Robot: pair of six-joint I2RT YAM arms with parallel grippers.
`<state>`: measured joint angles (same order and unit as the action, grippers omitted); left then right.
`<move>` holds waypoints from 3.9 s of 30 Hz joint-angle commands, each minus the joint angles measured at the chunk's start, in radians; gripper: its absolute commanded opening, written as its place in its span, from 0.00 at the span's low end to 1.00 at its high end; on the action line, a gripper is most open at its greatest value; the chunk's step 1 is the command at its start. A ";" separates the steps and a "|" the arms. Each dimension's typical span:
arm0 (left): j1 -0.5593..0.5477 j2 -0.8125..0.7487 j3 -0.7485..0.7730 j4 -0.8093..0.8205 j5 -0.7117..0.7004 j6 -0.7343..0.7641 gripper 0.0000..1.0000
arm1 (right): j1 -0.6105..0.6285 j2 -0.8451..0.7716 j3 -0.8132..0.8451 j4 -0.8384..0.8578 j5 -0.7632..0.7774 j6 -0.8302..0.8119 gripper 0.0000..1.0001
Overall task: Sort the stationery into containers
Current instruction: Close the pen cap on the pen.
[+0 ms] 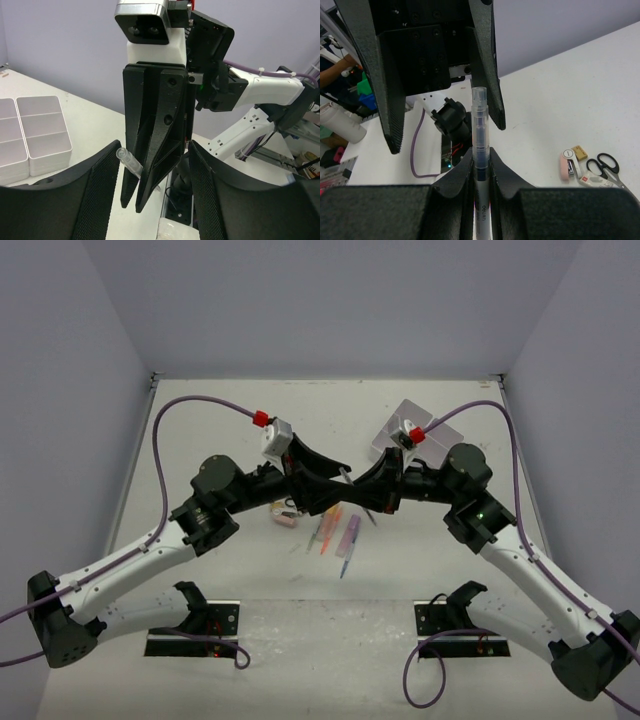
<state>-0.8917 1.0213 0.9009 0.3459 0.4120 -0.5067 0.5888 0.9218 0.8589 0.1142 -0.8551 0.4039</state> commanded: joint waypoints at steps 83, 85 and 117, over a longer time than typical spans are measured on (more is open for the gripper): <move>-0.002 0.004 0.171 -0.089 -0.144 0.024 0.69 | 0.001 -0.046 -0.013 0.036 -0.045 0.008 0.00; -0.001 0.005 0.158 -0.084 -0.139 0.021 0.63 | 0.001 -0.044 -0.005 0.030 -0.048 0.006 0.00; 0.021 0.025 0.100 -0.025 -0.039 -0.038 0.08 | 0.001 -0.041 0.034 0.030 -0.050 0.012 0.00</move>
<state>-0.8772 1.0349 1.0165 0.2618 0.3251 -0.5176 0.5926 0.8940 0.8375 0.1257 -0.9076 0.4088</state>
